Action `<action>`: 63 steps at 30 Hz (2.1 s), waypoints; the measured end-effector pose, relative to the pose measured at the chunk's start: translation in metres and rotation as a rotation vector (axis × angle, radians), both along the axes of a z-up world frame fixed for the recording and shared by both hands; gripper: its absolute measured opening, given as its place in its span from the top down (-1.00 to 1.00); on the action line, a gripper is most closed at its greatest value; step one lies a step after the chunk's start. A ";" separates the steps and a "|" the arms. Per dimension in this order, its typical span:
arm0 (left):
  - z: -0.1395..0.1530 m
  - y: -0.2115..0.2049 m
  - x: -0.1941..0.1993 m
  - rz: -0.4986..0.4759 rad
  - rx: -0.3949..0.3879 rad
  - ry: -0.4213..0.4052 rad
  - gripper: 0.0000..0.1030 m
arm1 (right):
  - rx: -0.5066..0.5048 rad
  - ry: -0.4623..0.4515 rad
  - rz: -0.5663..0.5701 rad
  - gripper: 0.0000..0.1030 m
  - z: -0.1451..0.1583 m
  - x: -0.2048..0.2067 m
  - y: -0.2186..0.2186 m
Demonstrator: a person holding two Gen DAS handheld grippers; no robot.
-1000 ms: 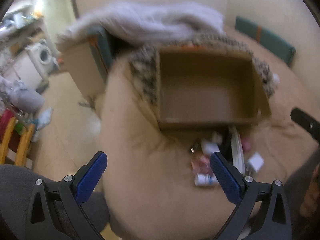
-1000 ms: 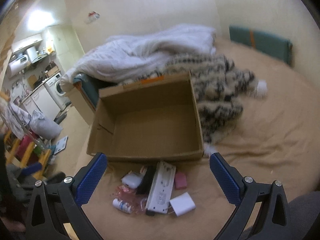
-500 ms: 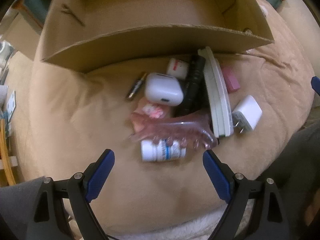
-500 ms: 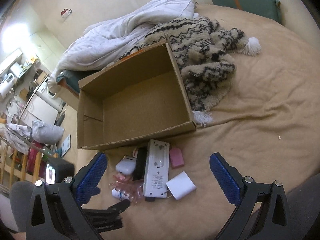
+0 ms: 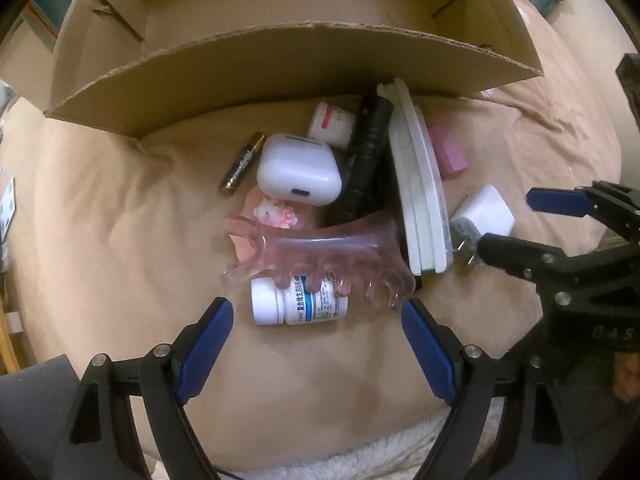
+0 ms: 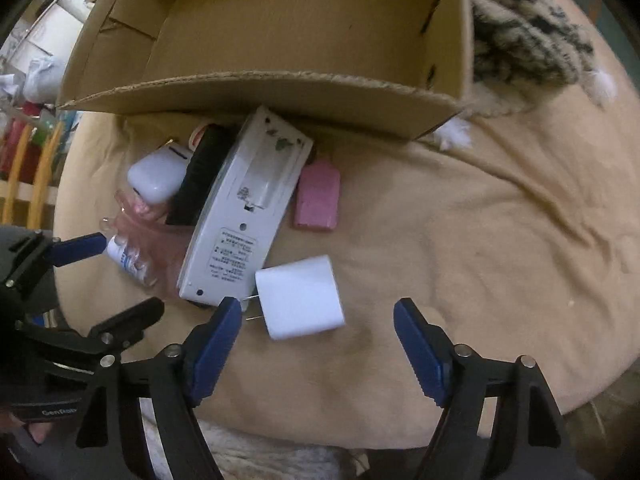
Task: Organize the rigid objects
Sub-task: 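Grasp the white pill bottle with the left tool while the right tool grasps the white charger, then carry the pill bottle and charger into the box and open both tools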
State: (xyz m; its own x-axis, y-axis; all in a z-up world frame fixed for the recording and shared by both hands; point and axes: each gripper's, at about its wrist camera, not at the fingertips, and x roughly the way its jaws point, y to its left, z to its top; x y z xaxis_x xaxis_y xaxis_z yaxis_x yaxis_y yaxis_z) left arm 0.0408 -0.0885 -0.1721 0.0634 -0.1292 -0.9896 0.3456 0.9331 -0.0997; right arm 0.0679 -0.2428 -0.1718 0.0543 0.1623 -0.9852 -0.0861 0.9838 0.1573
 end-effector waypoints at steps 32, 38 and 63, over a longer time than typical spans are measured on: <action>0.035 0.103 0.040 0.318 0.126 -0.176 0.16 | 0.061 -0.375 -0.150 0.15 0.073 -0.039 -0.026; 0.092 0.117 0.052 0.360 0.088 -0.327 0.16 | 0.153 -0.607 -0.202 0.15 0.122 -0.040 -0.038; 0.099 0.012 0.128 0.132 0.013 -0.479 0.16 | -0.020 -0.531 -0.131 0.15 0.080 0.060 -0.015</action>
